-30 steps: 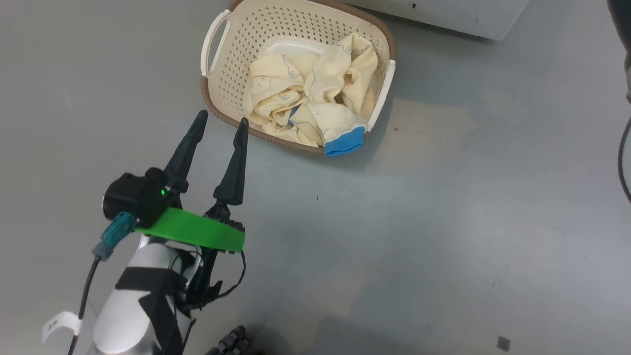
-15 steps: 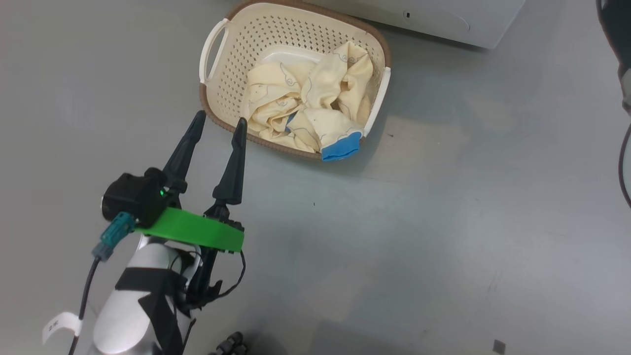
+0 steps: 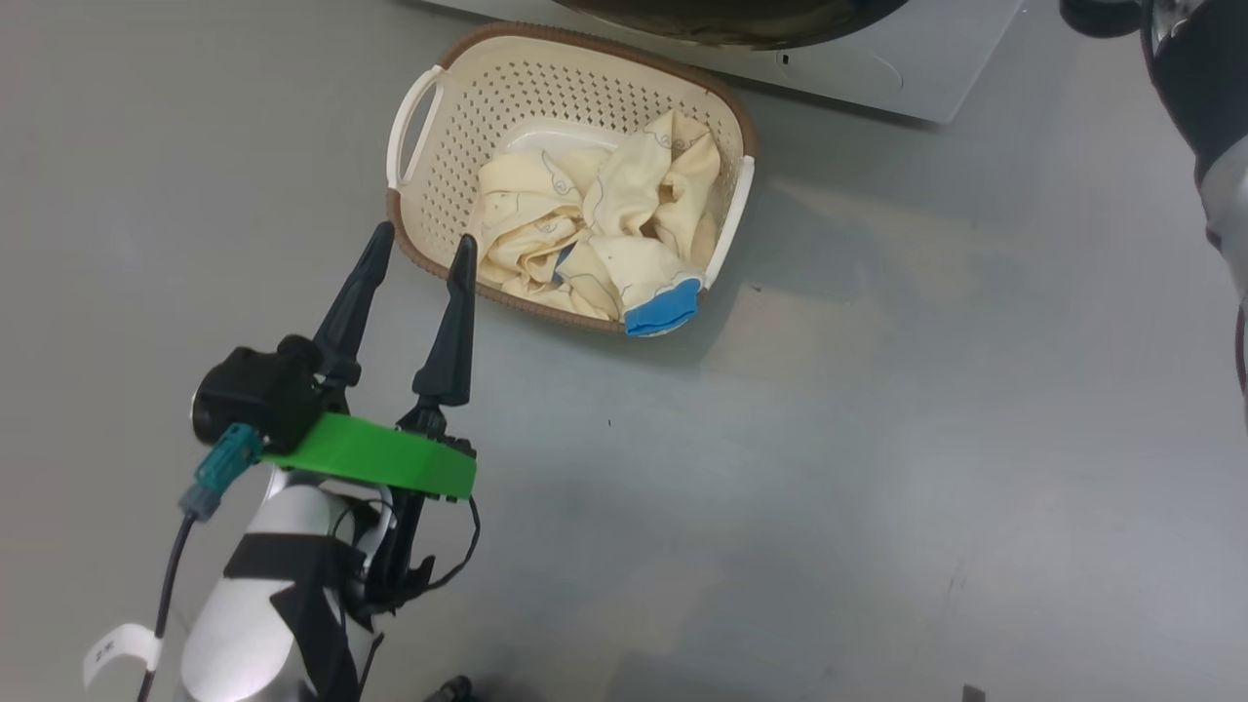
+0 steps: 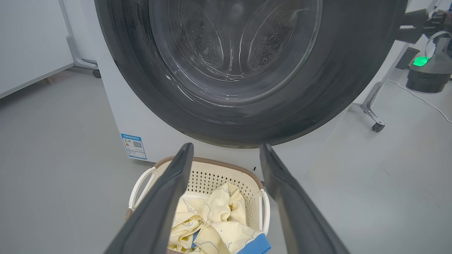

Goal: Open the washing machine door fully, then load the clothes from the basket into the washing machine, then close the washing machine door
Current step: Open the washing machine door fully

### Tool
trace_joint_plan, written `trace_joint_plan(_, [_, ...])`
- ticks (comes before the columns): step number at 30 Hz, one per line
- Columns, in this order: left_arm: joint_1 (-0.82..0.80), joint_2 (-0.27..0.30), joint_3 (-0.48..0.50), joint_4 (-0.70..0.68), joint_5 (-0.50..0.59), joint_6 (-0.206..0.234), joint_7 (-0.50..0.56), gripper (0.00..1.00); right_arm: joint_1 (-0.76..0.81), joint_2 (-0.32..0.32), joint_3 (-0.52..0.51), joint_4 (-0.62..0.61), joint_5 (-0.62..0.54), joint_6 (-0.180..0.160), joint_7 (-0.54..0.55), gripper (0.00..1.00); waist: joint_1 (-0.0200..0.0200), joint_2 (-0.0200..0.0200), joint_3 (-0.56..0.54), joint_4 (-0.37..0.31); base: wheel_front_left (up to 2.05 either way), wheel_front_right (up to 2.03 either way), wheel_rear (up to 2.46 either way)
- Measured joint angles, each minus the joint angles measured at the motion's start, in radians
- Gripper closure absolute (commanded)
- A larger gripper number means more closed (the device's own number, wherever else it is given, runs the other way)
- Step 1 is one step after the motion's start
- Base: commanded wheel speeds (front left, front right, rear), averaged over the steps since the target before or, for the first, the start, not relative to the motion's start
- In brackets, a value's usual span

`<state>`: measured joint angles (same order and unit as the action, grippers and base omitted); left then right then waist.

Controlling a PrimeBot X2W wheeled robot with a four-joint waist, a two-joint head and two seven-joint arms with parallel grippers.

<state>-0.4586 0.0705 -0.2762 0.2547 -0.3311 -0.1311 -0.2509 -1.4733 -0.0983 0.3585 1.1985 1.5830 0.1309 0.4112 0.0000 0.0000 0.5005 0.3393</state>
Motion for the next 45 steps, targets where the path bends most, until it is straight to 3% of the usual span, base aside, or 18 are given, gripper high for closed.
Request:
trace_joint_plan(19, [0.065, 0.0, 0.013, 0.002, 0.023, 0.0, 0.0, 0.0, 0.11, 0.008, 0.174, -0.028, 0.155, 0.0, 0.039, 1.0, 0.0, 0.0, -0.081, -0.024, 0.0, 0.0, 0.0])
trace_joint_plan(45, [0.131, 0.001, 0.029, 0.004, 0.05, 0.0, 0.0, 0.0, 0.261, 0.014, 0.536, -0.182, 0.391, 0.0, 0.06, 1.0, -0.0001, 0.0, -0.183, -0.045, 0.0, 0.0, 0.0])
